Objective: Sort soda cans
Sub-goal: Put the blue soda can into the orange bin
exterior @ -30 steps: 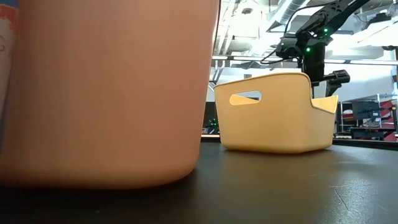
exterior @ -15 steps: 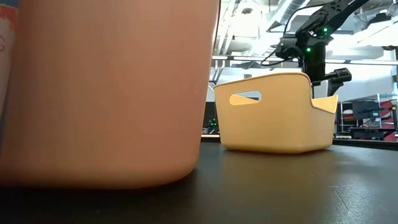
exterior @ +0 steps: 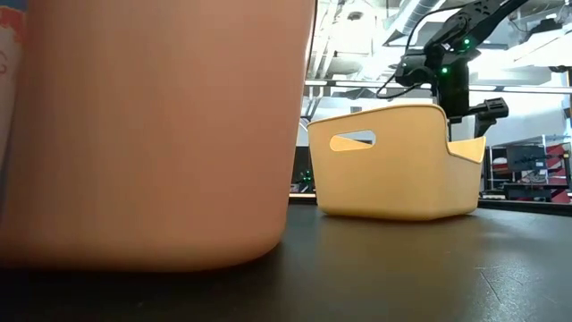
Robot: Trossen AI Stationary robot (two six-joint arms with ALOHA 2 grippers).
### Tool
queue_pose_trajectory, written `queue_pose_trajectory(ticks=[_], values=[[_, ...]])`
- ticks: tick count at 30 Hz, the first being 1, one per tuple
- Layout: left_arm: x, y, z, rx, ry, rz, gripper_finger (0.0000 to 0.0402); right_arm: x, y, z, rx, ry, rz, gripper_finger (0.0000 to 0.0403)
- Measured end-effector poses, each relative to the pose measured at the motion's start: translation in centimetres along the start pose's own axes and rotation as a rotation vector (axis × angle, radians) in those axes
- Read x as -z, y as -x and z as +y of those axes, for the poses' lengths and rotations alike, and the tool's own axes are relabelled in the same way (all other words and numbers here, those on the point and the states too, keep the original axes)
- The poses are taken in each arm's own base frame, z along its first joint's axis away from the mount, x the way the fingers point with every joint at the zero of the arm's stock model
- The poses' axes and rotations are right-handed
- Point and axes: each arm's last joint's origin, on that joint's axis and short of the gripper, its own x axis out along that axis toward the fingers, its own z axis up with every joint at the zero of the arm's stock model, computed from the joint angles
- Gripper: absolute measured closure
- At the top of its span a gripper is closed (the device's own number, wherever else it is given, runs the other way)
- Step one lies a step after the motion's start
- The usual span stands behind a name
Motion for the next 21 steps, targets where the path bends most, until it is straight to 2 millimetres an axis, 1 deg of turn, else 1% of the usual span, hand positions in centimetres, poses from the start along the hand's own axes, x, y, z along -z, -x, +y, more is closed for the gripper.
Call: queue_pose_trajectory(ticks=[7,13,17,21], values=[[0.0,0.0,0.0,0.000,0.000,0.000,0.0399,0.2,0.2,0.0,0.010,-0.019,-0.005,0.0017],[0.0,0.0,0.0,0.000,0.000,0.000,0.0399,0.6,0.5,0.3,-0.043,0.010,0.048,0.0017],[0.0,0.0,0.0,0.000,0.000,0.000,0.0399,0.2,1.7,1.3,-0.129,0.050,0.049,0.0017],[0.0,0.0,0.0,0.000,-0.015,0.000,0.0399,-1.1,3.5,2.6,-0.237,0.086,-0.004,0.0017]])
